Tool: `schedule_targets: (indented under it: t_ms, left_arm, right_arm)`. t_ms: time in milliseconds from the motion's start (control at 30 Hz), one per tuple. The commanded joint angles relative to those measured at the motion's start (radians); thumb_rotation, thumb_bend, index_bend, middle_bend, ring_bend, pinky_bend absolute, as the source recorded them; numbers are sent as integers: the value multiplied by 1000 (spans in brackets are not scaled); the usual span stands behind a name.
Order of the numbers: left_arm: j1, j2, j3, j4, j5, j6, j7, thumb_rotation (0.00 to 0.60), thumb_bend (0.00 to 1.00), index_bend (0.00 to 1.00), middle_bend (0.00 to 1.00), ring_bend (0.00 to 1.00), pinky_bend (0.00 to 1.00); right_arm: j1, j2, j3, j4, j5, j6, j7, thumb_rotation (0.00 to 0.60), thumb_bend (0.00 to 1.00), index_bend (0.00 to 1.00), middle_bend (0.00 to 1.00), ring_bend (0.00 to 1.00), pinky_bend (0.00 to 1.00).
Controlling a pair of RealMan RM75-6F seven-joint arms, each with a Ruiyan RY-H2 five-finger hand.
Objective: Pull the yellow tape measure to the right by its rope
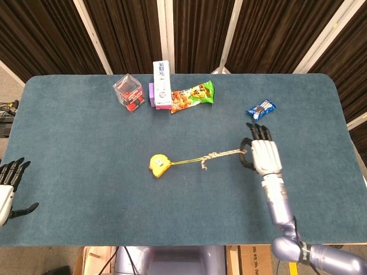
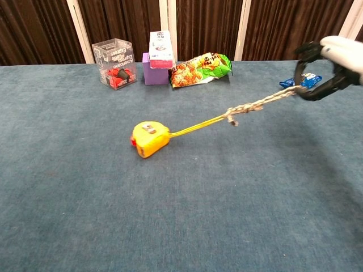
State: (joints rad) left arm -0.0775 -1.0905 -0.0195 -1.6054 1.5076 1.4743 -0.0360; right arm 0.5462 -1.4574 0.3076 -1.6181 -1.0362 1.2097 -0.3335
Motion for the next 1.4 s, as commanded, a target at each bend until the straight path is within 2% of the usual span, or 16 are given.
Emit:
schedule_targets:
  t_ms: [33,233,433,767,1033,1100,1167,1200,1267,1300,1400]
  left_arm:
    - [1,-1,1,0,3,3,2,600,0,0,0,0,0]
    - [3,-2,2,-2,7,9,7,600,0,0,0,0,0]
    - [5,-5,1,-2,14,19,12,600,0,0,0,0,0]
    - [9,-13,0,5,22,33,28,600,0,0,0,0,0]
    - [10,-18,-2,10,28,43,32,600,0,0,0,0,0]
    - [10,-18,-2,11,31,45,34,600,0,0,0,0,0]
    - [11,-19,-1,13,34,47,36,600,0,0,0,0,0]
    - [11,-20,-1,13,35,48,37,600,0,0,0,0,0]
    - [11,-20,-1,14,36,49,39,600,0,0,0,0,0]
    - [12,-20,0,15,37,50,41,600,0,0,0,0,0]
    - [13,-20,0,15,39,54,44,600,0,0,0,0,0]
  right_arm:
    - [-29,57,13,-1,14,13,23,600,459,638,123,0,0]
    - [-63,140,36,42,51,11,66,600,459,638,123,0,0]
    - [-89,206,68,131,111,-4,109,600,459,638,125,0,0]
    - [-110,267,117,286,205,-31,141,600,458,638,126,0,0]
    - [-136,305,133,329,249,-51,173,600,459,630,126,0,0]
    - [-143,313,125,323,249,-56,171,600,459,568,121,0,0]
    - [-153,323,114,302,242,-58,168,600,459,391,81,0,0]
    - [-157,326,108,290,240,-60,165,600,459,244,43,0,0]
    - [-166,335,94,257,230,-60,159,600,458,55,4,0,0]
    - [-173,342,86,236,221,-54,158,600,454,6,0,0,0]
    - [-193,352,66,179,186,-34,168,600,437,0,0,0,0]
